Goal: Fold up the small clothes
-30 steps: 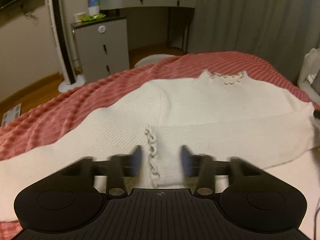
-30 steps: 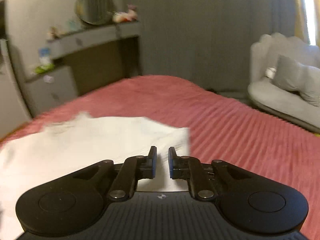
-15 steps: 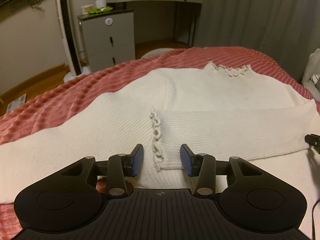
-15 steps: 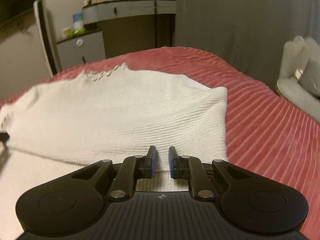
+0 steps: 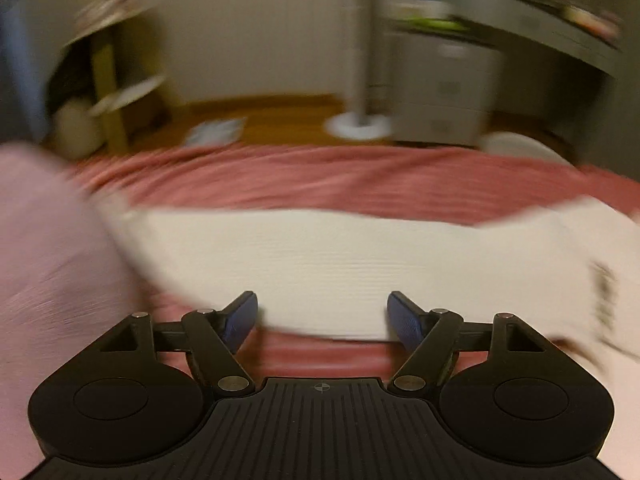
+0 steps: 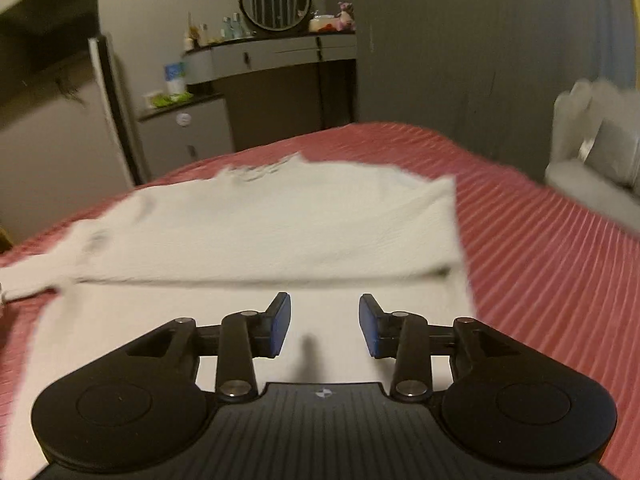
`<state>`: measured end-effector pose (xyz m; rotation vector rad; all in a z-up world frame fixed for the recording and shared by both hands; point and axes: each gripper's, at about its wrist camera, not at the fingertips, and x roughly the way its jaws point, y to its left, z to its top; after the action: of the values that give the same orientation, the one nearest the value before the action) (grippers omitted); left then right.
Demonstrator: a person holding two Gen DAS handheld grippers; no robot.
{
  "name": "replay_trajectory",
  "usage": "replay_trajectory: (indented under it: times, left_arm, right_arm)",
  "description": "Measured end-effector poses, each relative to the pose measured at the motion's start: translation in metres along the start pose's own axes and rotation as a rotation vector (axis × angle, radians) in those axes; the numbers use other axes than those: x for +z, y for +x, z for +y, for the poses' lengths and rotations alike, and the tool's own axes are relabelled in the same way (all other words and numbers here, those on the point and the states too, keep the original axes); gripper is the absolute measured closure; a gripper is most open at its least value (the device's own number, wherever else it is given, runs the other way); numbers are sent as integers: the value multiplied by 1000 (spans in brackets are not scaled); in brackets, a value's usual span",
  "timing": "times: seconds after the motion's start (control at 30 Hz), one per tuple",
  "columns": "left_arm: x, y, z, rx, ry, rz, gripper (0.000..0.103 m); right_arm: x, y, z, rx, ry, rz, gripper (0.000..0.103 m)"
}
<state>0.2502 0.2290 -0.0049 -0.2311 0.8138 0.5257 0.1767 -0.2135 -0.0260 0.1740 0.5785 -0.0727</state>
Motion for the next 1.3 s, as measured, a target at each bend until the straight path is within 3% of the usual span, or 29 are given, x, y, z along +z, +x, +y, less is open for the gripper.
replay_trajectory:
  times: [0.1, 0.33, 0.4, 0.47, 0.57, 0.63, 0.67, 0.7, 0.8, 0.9, 1.03, 1.13, 1.17, 1.2, 1.23, 1.27, 1.3]
  left_arm:
    - [7, 9, 39, -18, -187, 40, 27]
    - [17, 24, 80, -78, -402, 2, 34]
    - [18, 34, 98, -80, -489, 9, 47]
    - [15, 40, 109, -96, -568, 12, 53]
    - [15, 38, 111, -111, -605, 0, 63]
    - [14, 36, 110, -114, -583, -14, 77]
    - [14, 35, 109, -113, -574, -15, 88]
    - [15, 34, 109, -116, -568, -15, 91]
    - [17, 22, 102, -188, -526, -46, 92]
    - [25, -6, 77, -243, -405, -123, 93]
    - [34, -57, 10, -384, -163, -232, 93]
    - [21, -94, -55, -534, 24, -249, 93]
    - [13, -101, -76, -589, 80, -229, 90]
    - [1, -107, -94, -622, 134, -210, 78]
    - [-10, -112, -107, -625, 170, -206, 66]
    - [-22, -117, -115, -610, 196, -215, 40]
    - [-35, -120, -118, -595, 206, -235, 32]
  right_arm:
    - [-19, -16, 11, 36, 23, 19, 66]
    - [-34, -42, 26, 71, 30, 55, 63]
    - [-34, -47, 28, 67, 22, 51, 62]
    - [-33, -49, 27, 65, 36, 50, 62]
    - [-36, -53, 25, 74, 63, 57, 62]
    - [-39, -56, 26, 81, 66, 59, 62]
    - [-40, -57, 25, 83, 67, 58, 62]
    - [-40, -58, 25, 86, 67, 58, 62]
    - [-41, -58, 20, 86, 74, 50, 62]
    - [-42, -56, 14, 78, 95, 48, 62]
    - [-42, -54, 11, 73, 106, 43, 62]
    - [-42, -54, 9, 73, 116, 39, 62]
    - [-42, -54, 9, 73, 120, 39, 62]
    - [-42, -54, 8, 74, 127, 40, 62]
    - [-42, -54, 7, 84, 135, 40, 62]
    - [-41, -54, 6, 96, 140, 40, 62]
    - [-40, -55, 4, 110, 145, 42, 62]
